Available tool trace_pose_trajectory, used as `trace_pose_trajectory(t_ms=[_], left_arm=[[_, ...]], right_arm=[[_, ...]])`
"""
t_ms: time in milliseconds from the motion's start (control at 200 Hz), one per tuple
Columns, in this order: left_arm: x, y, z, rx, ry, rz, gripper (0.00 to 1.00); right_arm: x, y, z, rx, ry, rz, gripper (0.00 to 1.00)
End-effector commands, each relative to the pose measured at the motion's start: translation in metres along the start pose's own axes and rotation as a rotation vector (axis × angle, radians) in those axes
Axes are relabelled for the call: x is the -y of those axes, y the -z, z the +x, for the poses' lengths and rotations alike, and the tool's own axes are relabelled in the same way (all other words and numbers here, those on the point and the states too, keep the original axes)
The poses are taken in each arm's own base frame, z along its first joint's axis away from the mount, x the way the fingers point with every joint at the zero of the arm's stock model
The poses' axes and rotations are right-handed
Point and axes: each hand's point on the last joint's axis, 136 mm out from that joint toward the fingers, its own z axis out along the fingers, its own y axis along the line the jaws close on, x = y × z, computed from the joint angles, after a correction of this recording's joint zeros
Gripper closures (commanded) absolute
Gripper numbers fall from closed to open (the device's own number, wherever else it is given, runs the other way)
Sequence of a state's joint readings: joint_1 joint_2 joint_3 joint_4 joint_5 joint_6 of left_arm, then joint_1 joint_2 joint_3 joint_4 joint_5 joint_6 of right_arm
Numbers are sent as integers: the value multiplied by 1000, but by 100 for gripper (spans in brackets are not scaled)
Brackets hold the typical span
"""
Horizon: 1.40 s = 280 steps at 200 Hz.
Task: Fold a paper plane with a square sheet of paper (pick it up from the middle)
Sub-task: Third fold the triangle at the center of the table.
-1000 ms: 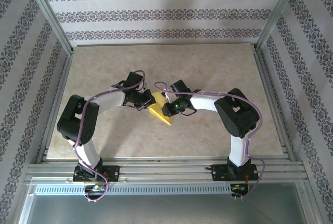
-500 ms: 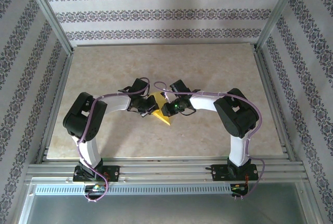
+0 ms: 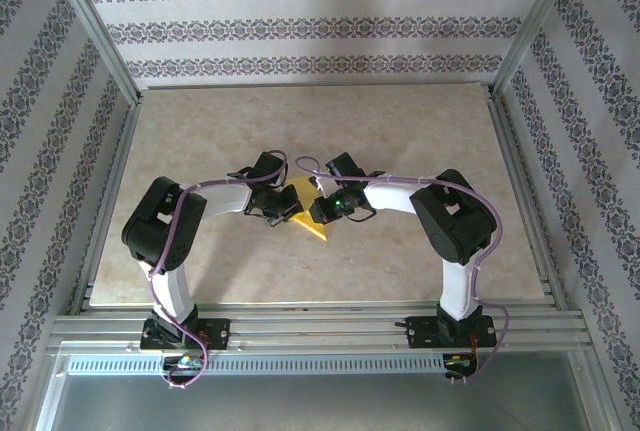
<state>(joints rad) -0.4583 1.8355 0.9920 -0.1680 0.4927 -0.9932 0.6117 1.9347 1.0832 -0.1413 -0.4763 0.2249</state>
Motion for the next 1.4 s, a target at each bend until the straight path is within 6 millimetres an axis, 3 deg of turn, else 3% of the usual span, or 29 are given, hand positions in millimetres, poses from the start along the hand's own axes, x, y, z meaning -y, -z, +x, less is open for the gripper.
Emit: trace_pose_trajectory(t_ms=[0,435,769,914,1079,1249,1394], left_arm=[[-10,1,8,-3,15,-40,97],[-25,-6,14,-3,14,-47,97],[-50,-15,23,4,-28,-49,96],[-62,-20,26,6,-26,-66,96],[-71,-21,27,7,-28,-107,97],[-76,-20,25,11,-27,-142,97],[-76,-20,24,9,-30,-148,97]], right_arm=[[13,-12,20,-74,-15,54,88],[14,-13,22,-84,-30,55,88],[6,-8,14,-62,-57,25,86],[-8,8,-7,-12,-92,-22,82],[-18,43,-31,83,-142,-44,70],[-9,72,-26,139,-199,-6,65],[-28,76,-12,85,-175,-57,70]])
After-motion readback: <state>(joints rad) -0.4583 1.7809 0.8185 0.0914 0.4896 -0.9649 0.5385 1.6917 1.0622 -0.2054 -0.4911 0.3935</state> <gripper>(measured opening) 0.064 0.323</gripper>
